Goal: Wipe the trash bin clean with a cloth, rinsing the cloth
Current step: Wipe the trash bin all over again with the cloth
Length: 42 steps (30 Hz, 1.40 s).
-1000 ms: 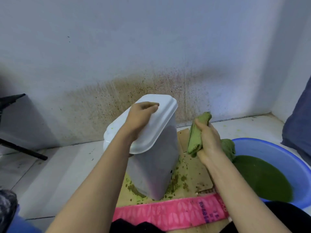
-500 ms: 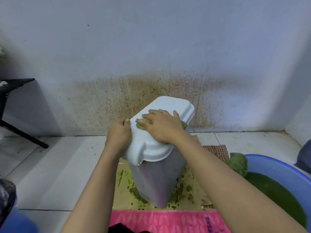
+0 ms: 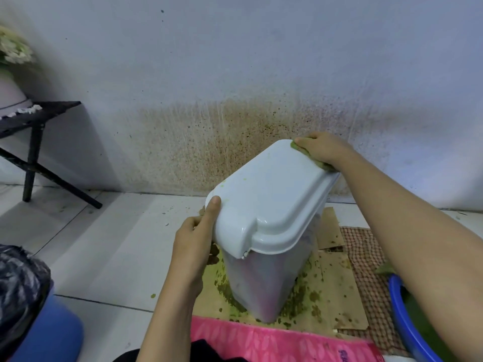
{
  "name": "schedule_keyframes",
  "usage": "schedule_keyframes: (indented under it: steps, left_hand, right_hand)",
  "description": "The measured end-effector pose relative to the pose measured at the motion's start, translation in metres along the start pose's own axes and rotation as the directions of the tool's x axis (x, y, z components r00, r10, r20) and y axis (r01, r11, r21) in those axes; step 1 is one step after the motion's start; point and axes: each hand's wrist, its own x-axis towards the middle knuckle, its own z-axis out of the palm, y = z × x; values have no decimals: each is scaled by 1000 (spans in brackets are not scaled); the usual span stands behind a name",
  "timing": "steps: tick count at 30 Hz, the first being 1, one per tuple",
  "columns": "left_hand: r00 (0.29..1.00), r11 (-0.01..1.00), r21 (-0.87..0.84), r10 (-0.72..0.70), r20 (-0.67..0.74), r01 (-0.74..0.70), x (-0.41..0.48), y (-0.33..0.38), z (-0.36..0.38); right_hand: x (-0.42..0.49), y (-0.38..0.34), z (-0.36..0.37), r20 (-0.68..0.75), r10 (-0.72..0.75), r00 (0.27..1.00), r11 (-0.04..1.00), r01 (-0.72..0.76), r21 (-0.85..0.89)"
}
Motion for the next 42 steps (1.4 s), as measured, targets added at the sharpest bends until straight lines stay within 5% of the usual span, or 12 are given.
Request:
schedule_keyframes:
  steps: [9,15,25,31,36,39,42]
  left_hand:
    - [998,984,-174,-25,54,34,-9,-11,-5]
    - [995,932,-349,-80,63,97,-5,-6,-1]
    - [983,996,85,-40,178,25,100,78,-7]
    - [982,871,475,39,186,-125,146,100,7]
    - [982,783,604,46,183,-150,149,83,0]
    - [983,647,741,128,129,-181,145,81,-5]
    - [923,444,836,344,172,-321,140,85,12]
  right_hand:
    - [9,10,2,-6,123,992,951,-116,287]
    - [-6,24,-16,134,285,949,720,-304,623]
    - [-63,64,-28,69,415,907,289,-203,935]
    - [-116,61,15,54,483,874,89,-110,990]
    - [-143,57,37,129,454,881,49,-169,984]
    - [-150,49,37,1,517,856,204,-124,971]
    - [-153,38,29,-281,528,801,452,15,892]
